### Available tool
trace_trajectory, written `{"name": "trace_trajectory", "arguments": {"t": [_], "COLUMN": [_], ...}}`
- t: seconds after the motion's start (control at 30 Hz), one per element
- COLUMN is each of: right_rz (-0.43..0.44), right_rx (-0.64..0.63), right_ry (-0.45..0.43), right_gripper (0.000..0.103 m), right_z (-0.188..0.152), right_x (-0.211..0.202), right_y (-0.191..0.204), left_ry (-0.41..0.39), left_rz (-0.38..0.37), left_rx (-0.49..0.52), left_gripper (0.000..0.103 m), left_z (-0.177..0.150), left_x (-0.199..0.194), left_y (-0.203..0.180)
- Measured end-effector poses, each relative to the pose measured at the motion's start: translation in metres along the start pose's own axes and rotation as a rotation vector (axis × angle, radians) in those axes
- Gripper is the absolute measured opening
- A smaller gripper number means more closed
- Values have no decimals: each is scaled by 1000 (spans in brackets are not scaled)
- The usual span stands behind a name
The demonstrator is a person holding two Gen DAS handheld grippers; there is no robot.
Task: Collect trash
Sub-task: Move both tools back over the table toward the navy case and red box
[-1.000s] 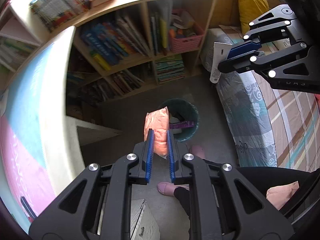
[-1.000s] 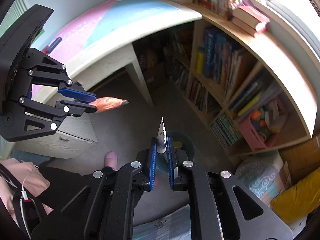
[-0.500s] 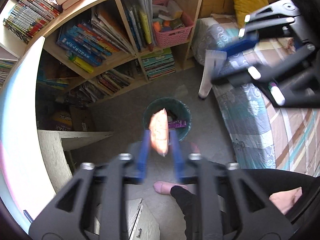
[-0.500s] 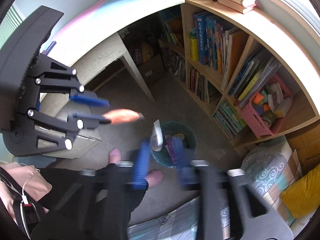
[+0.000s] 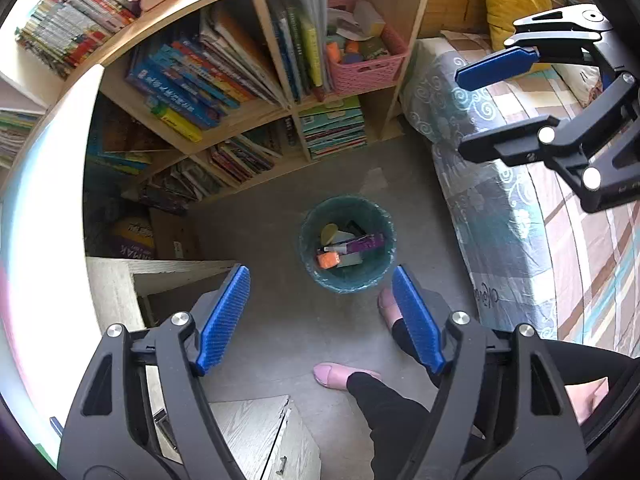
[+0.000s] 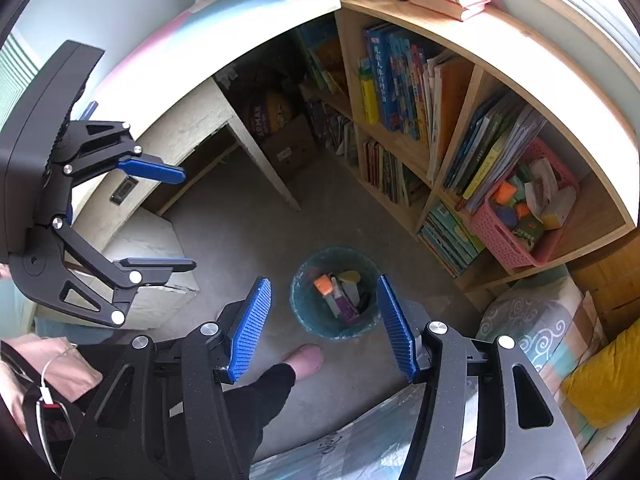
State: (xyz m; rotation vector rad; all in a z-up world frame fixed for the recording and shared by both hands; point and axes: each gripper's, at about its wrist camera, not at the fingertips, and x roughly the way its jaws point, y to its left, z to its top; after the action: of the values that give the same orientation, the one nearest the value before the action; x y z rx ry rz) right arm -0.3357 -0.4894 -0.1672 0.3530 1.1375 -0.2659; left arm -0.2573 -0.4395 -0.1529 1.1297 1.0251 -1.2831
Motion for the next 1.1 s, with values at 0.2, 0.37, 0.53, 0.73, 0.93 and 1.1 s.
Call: {"name": "trace_trajectory", "arguments": {"t": [0.2, 0.37, 0.53, 0.73, 0.93, 1.1], "right_rz": [-3, -8, 8, 3, 78, 99], "right_rx": [-24, -50, -95, -194, -288, -422], "right_ry": [-15, -34, -57, -58, -63, -44], "right_gripper": [73, 83, 89, 90, 90, 90], "right_z": [12, 28, 45, 69, 100, 131], "right_x": [-1, -4, -6, 0, 8, 20], "right_y": [10, 21, 41, 82, 130, 185], "left_ry": [-15, -34, -43, -60, -64, -50], "left_rz": [18, 42, 67, 107, 170, 239], "left_rx": [-35, -65, -114, -228, -349, -475], "left_gripper": [81, 85, 88, 96, 96, 96], "left_z": [-10, -22, -39, -74, -129, -186], "left_x": [-11, -24, -37, -57, -77, -94], "left_y": [16, 30, 49, 84, 127, 170]}}
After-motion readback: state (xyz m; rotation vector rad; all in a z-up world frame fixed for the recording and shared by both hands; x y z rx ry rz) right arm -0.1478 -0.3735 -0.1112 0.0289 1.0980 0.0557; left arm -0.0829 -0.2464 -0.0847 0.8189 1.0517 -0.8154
